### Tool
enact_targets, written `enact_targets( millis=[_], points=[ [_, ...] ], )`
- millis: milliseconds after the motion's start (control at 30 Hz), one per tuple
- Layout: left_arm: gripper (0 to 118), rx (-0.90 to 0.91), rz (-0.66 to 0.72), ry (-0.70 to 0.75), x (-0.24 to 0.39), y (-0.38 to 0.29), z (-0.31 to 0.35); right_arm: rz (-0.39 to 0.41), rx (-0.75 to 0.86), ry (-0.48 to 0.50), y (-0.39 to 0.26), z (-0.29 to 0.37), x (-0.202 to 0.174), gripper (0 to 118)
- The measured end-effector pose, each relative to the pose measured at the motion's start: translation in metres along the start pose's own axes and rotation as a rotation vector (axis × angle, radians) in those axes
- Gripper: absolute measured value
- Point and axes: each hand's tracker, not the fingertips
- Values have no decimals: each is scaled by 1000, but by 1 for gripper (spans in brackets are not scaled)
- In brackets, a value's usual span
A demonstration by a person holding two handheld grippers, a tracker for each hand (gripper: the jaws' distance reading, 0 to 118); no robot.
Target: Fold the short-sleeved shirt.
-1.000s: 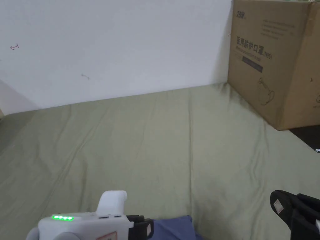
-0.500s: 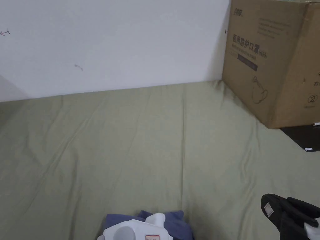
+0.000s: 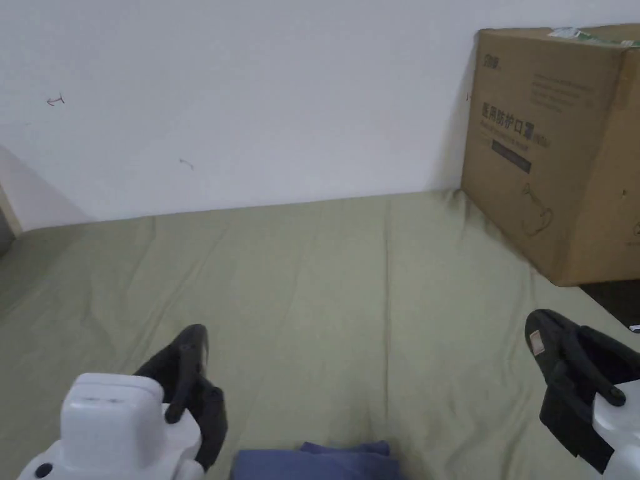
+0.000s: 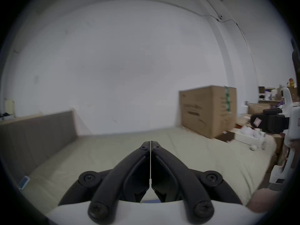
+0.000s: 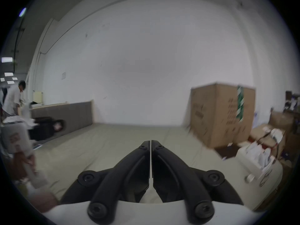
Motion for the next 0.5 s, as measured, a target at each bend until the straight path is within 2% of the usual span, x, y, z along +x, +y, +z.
enact_targets(
  millis=[33, 133, 200, 367, 400, 433, 500],
  points=[
    [0, 1, 26, 34, -3, -3, 2, -3, 30, -22, -4, 1, -3, 2],
    [0, -22, 31, 114, -7, -12, 14, -25, -15, -101, -17, 1, -9, 2],
    [0, -39, 26, 108, -8, -15, 15, -93, -45, -88, -20, 1, -6, 2],
    [0, -53, 4, 82, -12, -12, 13, -85, -47, -93, -12, 3, 1, 2],
    [0, -53, 8, 52, -15, -10, 12, -95, -45, -72, -11, 3, 2, 2],
    [0, -62, 13, 30, -16, -9, 10, -119, -71, -4, -12, -1, 3, 2],
    [0, -102, 5, 26, -19, -13, 6, -189, -302, 213, -25, -23, 4, 2]
  ],
)
